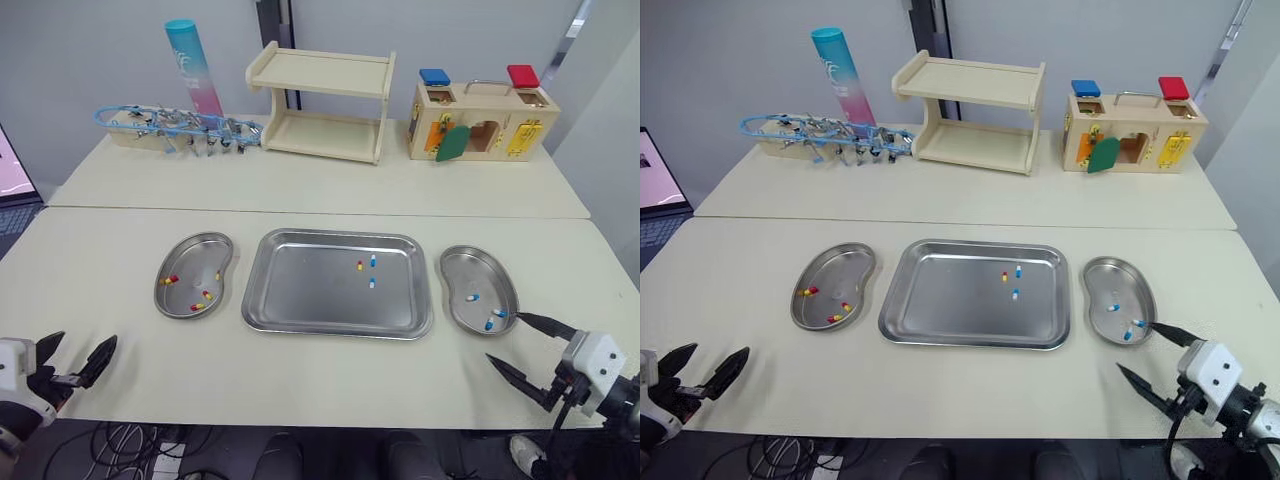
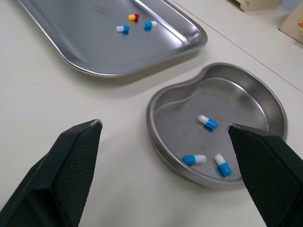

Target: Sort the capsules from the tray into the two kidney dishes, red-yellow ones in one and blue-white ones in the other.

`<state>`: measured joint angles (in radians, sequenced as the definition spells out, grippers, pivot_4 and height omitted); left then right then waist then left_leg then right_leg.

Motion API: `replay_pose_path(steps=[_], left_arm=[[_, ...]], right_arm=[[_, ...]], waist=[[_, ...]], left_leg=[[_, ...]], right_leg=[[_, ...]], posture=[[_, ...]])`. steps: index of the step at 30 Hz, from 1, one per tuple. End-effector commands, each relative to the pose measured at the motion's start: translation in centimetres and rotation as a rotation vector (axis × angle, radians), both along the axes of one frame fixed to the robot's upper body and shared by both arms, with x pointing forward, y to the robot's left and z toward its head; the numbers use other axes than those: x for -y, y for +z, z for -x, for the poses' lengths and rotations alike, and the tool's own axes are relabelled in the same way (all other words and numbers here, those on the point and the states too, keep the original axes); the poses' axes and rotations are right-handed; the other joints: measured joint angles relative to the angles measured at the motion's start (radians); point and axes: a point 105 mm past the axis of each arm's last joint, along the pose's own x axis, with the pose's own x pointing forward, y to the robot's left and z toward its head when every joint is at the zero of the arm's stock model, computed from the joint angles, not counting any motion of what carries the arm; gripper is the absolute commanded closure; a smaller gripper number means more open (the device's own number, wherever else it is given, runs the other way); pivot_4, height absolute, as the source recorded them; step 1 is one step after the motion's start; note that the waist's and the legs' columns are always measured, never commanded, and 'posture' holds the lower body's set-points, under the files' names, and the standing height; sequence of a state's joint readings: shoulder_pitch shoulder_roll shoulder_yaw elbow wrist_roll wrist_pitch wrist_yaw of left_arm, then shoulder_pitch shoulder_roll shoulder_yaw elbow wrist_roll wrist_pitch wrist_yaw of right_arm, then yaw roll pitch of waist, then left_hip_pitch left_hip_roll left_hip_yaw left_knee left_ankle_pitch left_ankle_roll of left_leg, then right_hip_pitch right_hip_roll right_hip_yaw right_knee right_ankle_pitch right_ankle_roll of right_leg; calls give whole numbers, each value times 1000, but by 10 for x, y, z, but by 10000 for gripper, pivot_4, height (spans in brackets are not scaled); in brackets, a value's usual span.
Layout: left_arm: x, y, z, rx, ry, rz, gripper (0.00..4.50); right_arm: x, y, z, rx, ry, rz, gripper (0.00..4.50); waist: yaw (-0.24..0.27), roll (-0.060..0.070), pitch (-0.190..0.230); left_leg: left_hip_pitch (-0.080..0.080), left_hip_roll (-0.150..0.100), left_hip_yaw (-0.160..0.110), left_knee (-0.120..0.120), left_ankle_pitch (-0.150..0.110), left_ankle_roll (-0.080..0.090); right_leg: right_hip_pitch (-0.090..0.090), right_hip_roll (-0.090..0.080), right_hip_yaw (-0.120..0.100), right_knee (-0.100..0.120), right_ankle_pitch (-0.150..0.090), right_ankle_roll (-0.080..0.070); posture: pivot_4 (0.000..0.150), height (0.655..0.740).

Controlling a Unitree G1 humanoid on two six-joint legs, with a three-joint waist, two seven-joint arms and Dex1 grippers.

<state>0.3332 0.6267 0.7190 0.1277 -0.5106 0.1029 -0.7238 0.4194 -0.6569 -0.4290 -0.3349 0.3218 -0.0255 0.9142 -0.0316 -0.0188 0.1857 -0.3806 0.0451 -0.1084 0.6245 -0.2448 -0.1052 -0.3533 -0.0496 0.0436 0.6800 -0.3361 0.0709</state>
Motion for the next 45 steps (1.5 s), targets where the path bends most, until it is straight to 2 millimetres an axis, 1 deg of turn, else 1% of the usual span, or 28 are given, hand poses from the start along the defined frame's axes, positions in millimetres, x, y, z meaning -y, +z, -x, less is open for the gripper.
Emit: replay_pose_path(steps=[1, 6, 12, 13, 15, 17, 19, 22, 25, 27, 28, 30, 31, 34, 36, 39, 42, 43, 45], left_arm=[[-14, 10, 9, 32, 63, 2, 0], [-8, 6, 17, 5, 46, 28, 0], [-12, 2, 28, -27, 64, 26, 0], [-12, 1, 30, -35, 61, 17, 0], [-9, 2, 29, -35, 41, 9, 0], [-3, 10, 22, -9, 5, 20, 0], [0, 16, 17, 6, -16, 25, 0], [23, 30, 1, 7, -176, -17, 0], [52, 44, -15, 13, -349, -55, 0], [79, 55, -29, 27, -483, -77, 0], [96, 59, -35, 30, -564, -93, 0], [127, 63, -48, 19, -693, -107, 0], [137, 64, -52, 11, -736, -115, 0], [169, 66, -75, -30, -802, -97, 0], [192, 69, -91, -20, -856, -71, 0], [216, 71, -106, -21, -936, -51, 0], [233, 67, -118, -26, -1007, -77, 6094], [235, 65, -121, -30, -1016, -83, 9451], [246, 63, -130, -31, -1052, -94, 15687]], right_arm=[[20, 8, -4, 18, -46, 22, 201], [38, 9, -9, 0, -66, 43, 201], [44, 7, -12, -22, -46, 59, 201], [43, 6, -12, -25, -36, 58, 201], [34, 5, -12, -27, 3, 51, 201], [17, 6, -10, -16, 55, 22, 201], [5, 7, -9, -7, 89, 5, 201], [-21, 7, -4, 6, 162, -36, 201], [-44, 6, 0, 18, 204, -82, 201], [-60, 2, 2, 10, 224, -103, 201], [-67, 0, 2, 5, 232, -115, 201], [-82, -2, 1, 12, 245, -129, 201], [-89, -2, 1, 17, 254, -134, 201], [-108, -1, -2, 26, 260, -158, 201], [-115, -1, -7, 26, 239, -174, 201], [-123, 2, -12, 34, 223, -183, 201], [-128, 4, -14, 40, 217, -195, 0], [-129, 4, -14, 40, 216, -198, 0], [-132, 4, -14, 39, 215, -201, 0]], waist=[[0, 0, 0], [-1, 0, 0], [-1, 0, 0], [-1, 0, 0], [-1, 0, 0], [-1, 0, 0], [0, 0, 0], [0, -1, -1], [2, -1, -1], [3, -1, -1], [3, -1, -1], [3, -1, -1], [2, -1, -1], [1, 0, -1], [0, 0, -1], [-2, 0, -1], [-2, 0, -1], [-2, 0, -1], [-1, 0, -1]], left_leg=[[0, 0, 0, 0, 0, 0], [0, 0, 0, 0, 0, 0], [0, 0, 0, 0, 0, 0], [0, 0, 1, 0, 0, 0], [0, 0, 1, 0, 0, 0], [0, 0, 0, 0, 0, 0], [0, 0, 0, 0, 0, 0], [0, 0, 0, 0, 0, 0], [0, 0, 0, 0, 0, 0], [0, 0, 0, 0, 0, 0], [0, 0, 0, 0, 0, 0], [0, 0, 0, 0, 0, 0], [0, 0, 0, 0, 0, 0], [0, 0, 0, 0, 0, 0], [0, 0, 0, 0, 0, 0], [0, 0, 0, 1, 0, 0], [-1, 0, -1, 0, 0, 0], [0, 0, -1, 0, 0, 0], [-1, 0, -1, 0, 0, 0]], right_leg=[[0, 0, 0, 0, 0, 0], [0, 0, 0, 0, 0, 0], [0, 0, 0, 0, 0, 0], [0, 0, 1, 0, 0, 0], [0, 0, 1, 0, 0, 0], [0, 0, 0, 0, 0, 0], [0, 0, 0, 0, 0, 0], [0, 0, 0, 0, 0, 0], [0, 0, 0, 0, 0, 0], [1, 0, 0, 0, 0, 0], [1, 0, 0, 0, 0, 0], [1, 0, 0, 0, 0, 0], [0, 0, 0, 0, 0, 0], [0, 0, 0, 1, 0, 0], [0, 1, 0, 1, 0, 0], [0, 1, 0, 1, 0, 0], [-1, 1, 0, 1, 0, 0], [-1, 1, 0, 1, 0, 0], [-1, 1, 0, 1, 0, 0]], posture=[[1500, 7400], [1500, 7400], [1500, 7400], [1500, 7400], [1500, 7400], [1500, 7400], [1500, 7400], [1500, 7400], [1500, 7400], [1500, 7400], [1500, 7400], [1500, 7400], [1500, 7400], [1500, 7400], [1500, 7400], [1500, 7400], [1500, 7400], [1500, 7400], [1500, 7400]])
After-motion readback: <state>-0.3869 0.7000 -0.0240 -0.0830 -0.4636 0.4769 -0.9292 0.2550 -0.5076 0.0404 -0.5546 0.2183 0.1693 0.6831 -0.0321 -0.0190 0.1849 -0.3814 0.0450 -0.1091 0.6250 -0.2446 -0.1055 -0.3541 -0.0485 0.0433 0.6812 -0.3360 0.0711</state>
